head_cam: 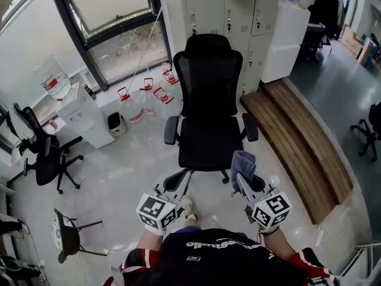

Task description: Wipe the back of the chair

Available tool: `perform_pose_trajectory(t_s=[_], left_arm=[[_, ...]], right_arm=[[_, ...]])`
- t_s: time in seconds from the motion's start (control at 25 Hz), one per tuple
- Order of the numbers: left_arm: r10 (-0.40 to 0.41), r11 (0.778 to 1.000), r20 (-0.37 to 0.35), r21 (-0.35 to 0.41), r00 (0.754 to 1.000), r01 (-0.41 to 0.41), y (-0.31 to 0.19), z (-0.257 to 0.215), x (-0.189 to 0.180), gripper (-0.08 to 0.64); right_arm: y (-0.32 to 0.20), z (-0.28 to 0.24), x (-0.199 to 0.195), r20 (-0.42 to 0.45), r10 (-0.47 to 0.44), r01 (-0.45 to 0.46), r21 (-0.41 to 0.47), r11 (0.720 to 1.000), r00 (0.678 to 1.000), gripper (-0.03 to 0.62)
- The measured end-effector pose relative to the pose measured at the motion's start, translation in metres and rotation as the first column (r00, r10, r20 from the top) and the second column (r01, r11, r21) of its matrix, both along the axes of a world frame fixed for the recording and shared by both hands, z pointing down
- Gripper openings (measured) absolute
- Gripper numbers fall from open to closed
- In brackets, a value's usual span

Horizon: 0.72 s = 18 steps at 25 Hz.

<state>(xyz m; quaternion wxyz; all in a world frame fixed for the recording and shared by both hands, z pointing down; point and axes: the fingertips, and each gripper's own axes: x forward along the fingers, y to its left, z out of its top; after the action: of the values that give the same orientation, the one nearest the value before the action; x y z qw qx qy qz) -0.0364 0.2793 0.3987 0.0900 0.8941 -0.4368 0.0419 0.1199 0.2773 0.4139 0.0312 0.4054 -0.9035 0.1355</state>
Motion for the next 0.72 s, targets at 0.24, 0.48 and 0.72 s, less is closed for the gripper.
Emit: perform_pose_trajectory(t_s=[0.24, 0.48, 0.72], left_arm=[[0.010, 1.000, 0.006, 0.016, 1.000, -0.010, -0.098, -0.003, -0.052, 0.026], [0.018, 0.999, -0.008, 0.027, 1.000, -0.017, -0.180, -0.012, -0.106, 0.025], [0.024, 0.999, -0.032, 0.034, 0.999, -0.023, -0.239, -0.008, -0.143, 0.026]], right_arm=[[-0.102, -0.014, -0.053, 0.012, 0.039, -0.039, 0.024, 0.999, 0.999, 0.061], [-0.184, -0.018, -0.108, 0.024, 0.075, -0.076, 0.018, 0.997, 0.997, 0.061], [-0.235, -0.012, -0.139, 0.003, 0.105, -0.105, 0.016, 0.994, 0.995, 0.061]])
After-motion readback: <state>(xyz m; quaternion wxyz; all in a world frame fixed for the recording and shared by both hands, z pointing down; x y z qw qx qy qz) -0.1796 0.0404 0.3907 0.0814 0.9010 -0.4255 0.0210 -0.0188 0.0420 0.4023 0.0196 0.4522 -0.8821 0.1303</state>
